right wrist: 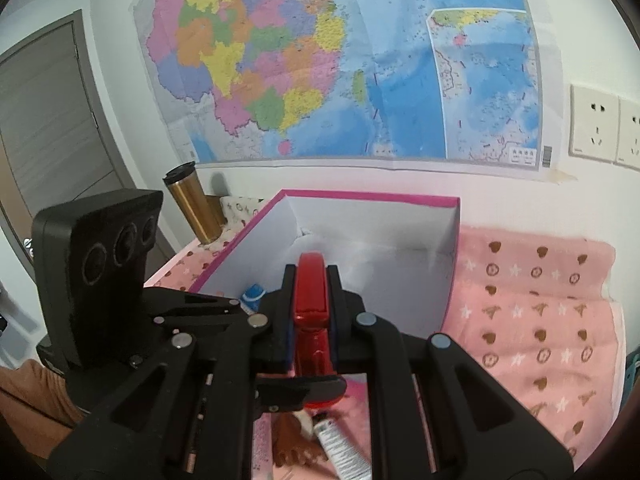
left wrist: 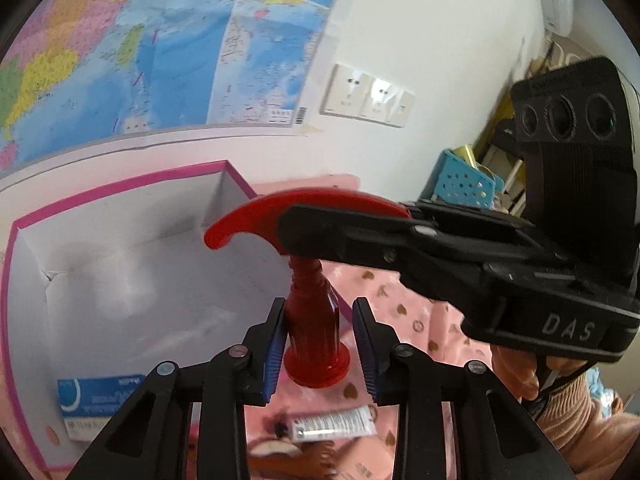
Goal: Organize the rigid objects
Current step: 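Lift the red tool into the magenta box and release it, then lower the right tool onto the brown wooden comb handle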
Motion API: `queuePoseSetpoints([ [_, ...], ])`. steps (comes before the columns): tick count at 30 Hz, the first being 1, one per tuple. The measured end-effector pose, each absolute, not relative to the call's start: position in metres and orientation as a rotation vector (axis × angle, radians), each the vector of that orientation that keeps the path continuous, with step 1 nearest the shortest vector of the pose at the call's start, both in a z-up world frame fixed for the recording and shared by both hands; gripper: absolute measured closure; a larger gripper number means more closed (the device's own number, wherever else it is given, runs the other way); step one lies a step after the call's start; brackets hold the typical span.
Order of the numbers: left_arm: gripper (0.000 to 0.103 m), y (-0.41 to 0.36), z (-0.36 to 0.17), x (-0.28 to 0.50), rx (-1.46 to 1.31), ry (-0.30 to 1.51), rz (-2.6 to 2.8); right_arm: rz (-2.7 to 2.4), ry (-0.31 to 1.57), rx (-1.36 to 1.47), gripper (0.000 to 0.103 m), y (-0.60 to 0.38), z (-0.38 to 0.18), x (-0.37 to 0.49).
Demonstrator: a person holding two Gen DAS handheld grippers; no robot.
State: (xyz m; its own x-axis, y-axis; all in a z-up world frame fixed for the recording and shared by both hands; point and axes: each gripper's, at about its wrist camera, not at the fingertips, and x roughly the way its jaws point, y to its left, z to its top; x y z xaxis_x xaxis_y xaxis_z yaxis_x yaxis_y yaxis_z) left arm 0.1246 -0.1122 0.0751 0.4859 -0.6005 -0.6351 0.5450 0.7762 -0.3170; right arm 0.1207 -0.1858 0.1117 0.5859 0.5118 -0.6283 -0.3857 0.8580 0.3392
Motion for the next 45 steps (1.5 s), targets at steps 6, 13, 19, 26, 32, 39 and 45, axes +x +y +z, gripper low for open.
queuePoseSetpoints([
  [6,0.071,-0.114,0.063,0.152,-0.099,0.860,-0.673,0.511,0.844,0.181,0.089,-0.186,0.094,0.151],
  [13,0.071,-0.123,0.040,0.177,-0.135,0.940,-0.656,0.466,0.917,0.195,0.088,-0.190,0.065,0.178],
  [19,0.069,-0.124,0.032,0.185,-0.143,0.977,-0.606,0.382,0.975,0.152,0.084,-0.191,0.041,0.194],
  [26,0.061,-0.107,0.020,0.185,-0.163,1.008,-0.556,0.278,0.963,0.154,0.076,-0.206,0.037,0.194],
  [32,0.061,-0.094,0.033,0.159,-0.131,0.922,-0.541,0.321,0.929,0.149,0.073,-0.207,0.049,0.164],
  [39,0.055,-0.068,0.053,0.112,-0.138,0.802,-0.544,0.376,0.895,0.146,0.072,-0.213,0.061,0.116],
  [45,0.055,-0.053,0.047,0.081,-0.150,0.796,-0.544,0.477,0.888,0.175,0.072,-0.208,0.062,0.074],
])
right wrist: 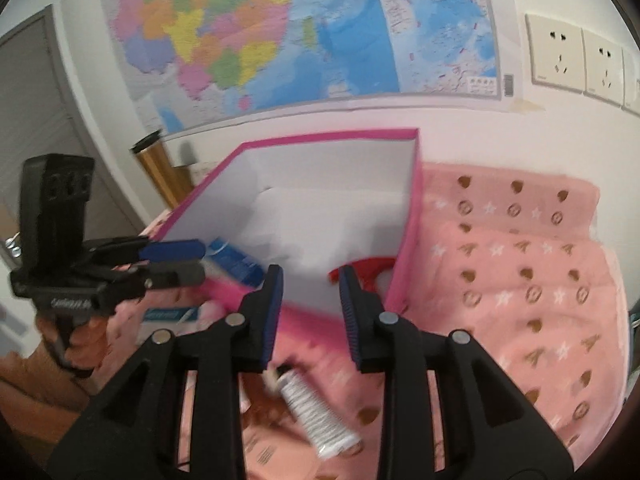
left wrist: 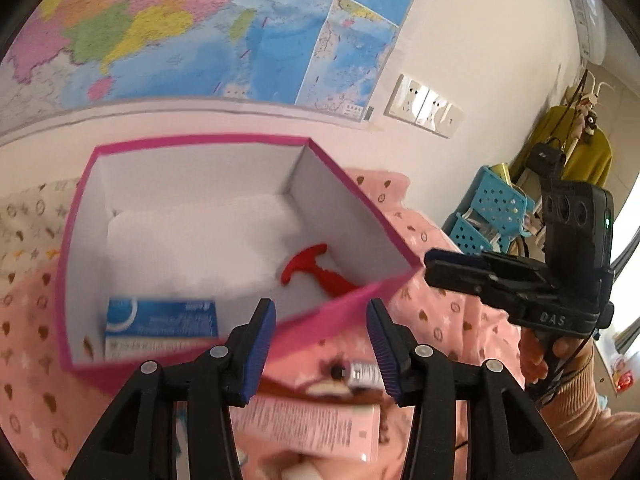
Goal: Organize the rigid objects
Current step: 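Lower the right tool onto the brown wooden comb handle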
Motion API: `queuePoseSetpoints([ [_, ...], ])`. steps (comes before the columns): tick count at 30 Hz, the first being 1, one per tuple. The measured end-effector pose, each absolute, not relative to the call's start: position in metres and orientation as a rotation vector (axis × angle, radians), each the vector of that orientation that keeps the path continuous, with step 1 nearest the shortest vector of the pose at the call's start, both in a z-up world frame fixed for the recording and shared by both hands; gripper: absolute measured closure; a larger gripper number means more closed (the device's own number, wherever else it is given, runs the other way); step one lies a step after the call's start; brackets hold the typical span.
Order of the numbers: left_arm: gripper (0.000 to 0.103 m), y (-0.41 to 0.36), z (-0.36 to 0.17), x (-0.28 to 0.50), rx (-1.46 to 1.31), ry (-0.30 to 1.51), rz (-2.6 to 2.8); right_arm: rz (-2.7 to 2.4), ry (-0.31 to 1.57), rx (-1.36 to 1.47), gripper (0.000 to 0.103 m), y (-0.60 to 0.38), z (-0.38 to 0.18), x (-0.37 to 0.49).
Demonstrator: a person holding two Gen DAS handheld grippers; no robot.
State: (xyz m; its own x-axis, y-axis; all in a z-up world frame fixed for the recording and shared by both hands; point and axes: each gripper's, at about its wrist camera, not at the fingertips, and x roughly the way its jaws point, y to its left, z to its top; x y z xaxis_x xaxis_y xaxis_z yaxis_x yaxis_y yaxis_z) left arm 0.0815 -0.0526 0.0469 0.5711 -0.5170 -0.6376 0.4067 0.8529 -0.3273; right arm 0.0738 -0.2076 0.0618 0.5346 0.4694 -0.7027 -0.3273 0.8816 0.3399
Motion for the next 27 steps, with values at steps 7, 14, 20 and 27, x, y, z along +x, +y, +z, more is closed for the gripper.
queuePoseSetpoints([
  [7,0.055,-0.048,0.018,0.061,-0.166,0.865,-0.535,0.577,1.010,0.169,0.072,-0.181,0.027,0.038],
  [14,0.055,-0.049,-0.007,0.057,-0.174,0.930,-0.519,0.631,1.108,0.220,0.072,-0.159,-0.009,0.031],
  [20,0.055,-0.047,-0.014,0.056,-0.182,0.945,-0.514,0.677,1.119,0.213,0.072,-0.141,-0.014,0.026],
  [27,0.055,-0.048,-0.017,0.059,-0.177,0.959,-0.525,0.753,1.139,0.164,0.071,-0.115,-0.017,0.016],
])
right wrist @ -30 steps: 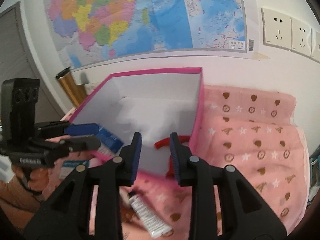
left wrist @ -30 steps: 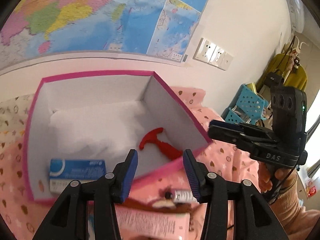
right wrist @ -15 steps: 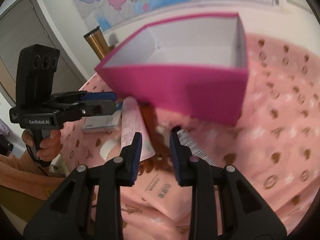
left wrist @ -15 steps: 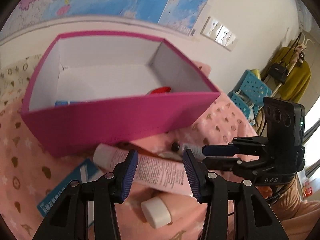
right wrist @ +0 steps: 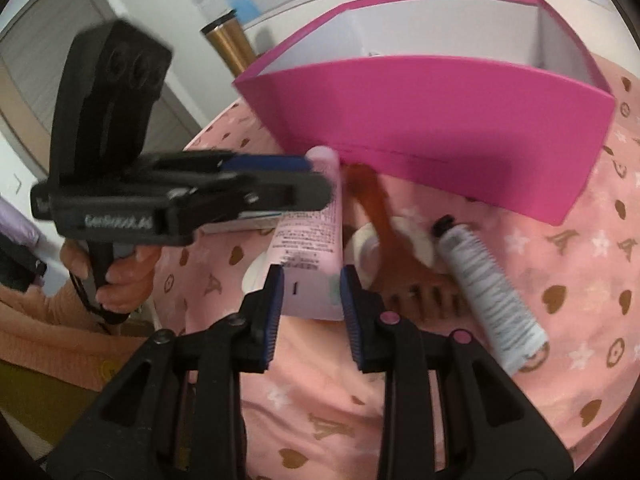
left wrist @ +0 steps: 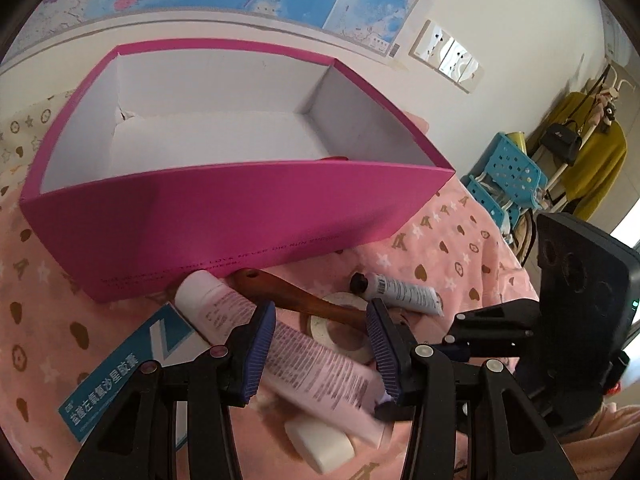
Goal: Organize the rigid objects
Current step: 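Lower the right tool onto the brown wooden comb handle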
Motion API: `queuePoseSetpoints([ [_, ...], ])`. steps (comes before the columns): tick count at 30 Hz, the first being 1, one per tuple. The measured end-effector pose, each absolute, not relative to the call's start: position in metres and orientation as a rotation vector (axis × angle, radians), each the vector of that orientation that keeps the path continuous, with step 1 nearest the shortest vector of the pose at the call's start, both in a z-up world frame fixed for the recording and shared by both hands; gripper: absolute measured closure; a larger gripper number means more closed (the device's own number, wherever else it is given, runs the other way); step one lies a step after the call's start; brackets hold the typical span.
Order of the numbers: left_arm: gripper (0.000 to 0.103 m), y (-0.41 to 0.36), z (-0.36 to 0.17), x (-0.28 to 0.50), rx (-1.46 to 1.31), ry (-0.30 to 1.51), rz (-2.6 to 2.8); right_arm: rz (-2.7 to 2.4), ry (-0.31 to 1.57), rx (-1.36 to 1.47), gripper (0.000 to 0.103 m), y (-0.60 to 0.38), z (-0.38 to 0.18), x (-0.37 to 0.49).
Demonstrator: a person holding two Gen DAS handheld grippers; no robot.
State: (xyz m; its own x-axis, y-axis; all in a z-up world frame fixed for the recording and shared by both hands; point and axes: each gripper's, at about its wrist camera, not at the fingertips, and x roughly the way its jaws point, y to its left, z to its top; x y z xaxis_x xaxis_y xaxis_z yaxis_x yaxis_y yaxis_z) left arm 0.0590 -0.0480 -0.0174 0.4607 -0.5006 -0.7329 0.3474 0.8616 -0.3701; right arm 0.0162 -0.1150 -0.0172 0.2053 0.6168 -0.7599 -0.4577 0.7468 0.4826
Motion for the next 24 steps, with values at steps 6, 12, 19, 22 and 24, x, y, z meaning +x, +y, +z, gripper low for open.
queuePoseSetpoints([
  [6,0.055,-0.050,-0.022,0.063,-0.187,0.977,-0.548,0.713,1.115,0.167,0.071,-0.126,-0.013,0.022],
  [12,0.055,-0.043,-0.023,0.064,-0.218,0.984,-0.549,0.614,1.125,0.071,0.071,-0.124,-0.023,0.043],
  [19,0.055,-0.037,-0.020,0.062,-0.242,0.979,-0.545,0.617,1.150,-0.096,0.082,-0.106,-0.039,0.058],
  [22,0.055,-0.035,-0.020,0.062,-0.248,0.979,-0.545,0.633,1.135,-0.139,0.086,-0.103,-0.041,0.061],
  [24,0.055,-0.035,-0.020,0.062,-0.251,0.980,-0.543,0.640,1.133,-0.157,0.086,-0.102,-0.041,0.062],
])
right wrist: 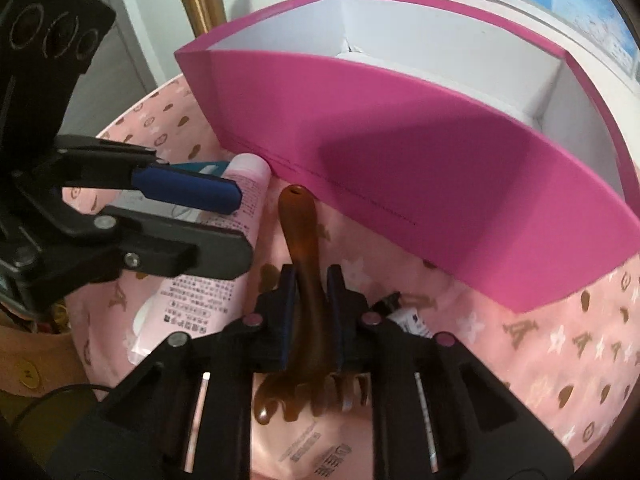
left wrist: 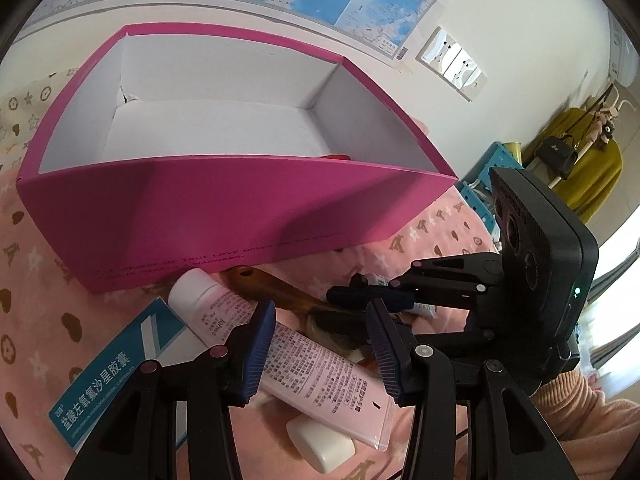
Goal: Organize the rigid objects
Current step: 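Lower the right tool onto the brown wooden comb handle, then grasp the brown wooden comb by its handle with the right tool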
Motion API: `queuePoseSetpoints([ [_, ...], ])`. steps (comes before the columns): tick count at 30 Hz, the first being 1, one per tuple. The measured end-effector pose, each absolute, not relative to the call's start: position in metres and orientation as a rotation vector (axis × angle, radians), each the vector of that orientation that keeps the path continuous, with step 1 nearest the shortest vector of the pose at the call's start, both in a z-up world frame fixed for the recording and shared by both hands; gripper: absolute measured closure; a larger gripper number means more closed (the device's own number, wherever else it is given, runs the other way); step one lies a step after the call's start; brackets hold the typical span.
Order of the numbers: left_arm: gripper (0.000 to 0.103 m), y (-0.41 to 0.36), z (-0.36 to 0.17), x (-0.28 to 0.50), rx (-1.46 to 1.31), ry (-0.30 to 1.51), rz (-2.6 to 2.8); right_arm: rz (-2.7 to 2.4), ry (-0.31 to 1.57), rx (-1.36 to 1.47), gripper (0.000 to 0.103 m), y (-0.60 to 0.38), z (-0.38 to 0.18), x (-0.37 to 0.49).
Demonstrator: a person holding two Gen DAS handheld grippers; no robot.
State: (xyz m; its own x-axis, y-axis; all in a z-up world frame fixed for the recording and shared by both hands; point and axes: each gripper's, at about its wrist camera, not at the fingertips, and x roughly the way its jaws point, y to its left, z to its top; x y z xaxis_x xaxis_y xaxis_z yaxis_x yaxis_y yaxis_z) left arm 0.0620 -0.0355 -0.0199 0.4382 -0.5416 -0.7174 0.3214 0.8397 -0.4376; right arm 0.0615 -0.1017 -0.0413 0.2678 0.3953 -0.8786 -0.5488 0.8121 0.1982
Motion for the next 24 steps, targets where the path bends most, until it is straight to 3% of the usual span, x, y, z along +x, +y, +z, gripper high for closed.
queuePoseSetpoints([
  [8,0.054,-0.039,-0.023,0.065,-0.270,1.002,-0.584,0.615,1.080,-0.112,0.091,-0.112,-0.022,0.050],
  [10,0.054,-0.046,-0.025,0.068,-0.262,1.018,-0.597,0.622,1.064,-0.093,0.100,-0.117,-0.018,0.047],
  [14,0.054,-0.059,-0.030,0.073,-0.238,1.038,-0.607,0.597,1.073,-0.078,0.100,-0.126,-0.016,0.043],
  [21,0.054,-0.053,-0.029,0.074,-0.248,1.037,-0.593,0.595,1.143,-0.098,0.084,-0.121,-0.029,0.050],
  [24,0.054,-0.050,-0.027,0.074,-0.252,1.033,-0.579,0.580,1.154,-0.158,0.081,-0.113,-0.039,0.054],
])
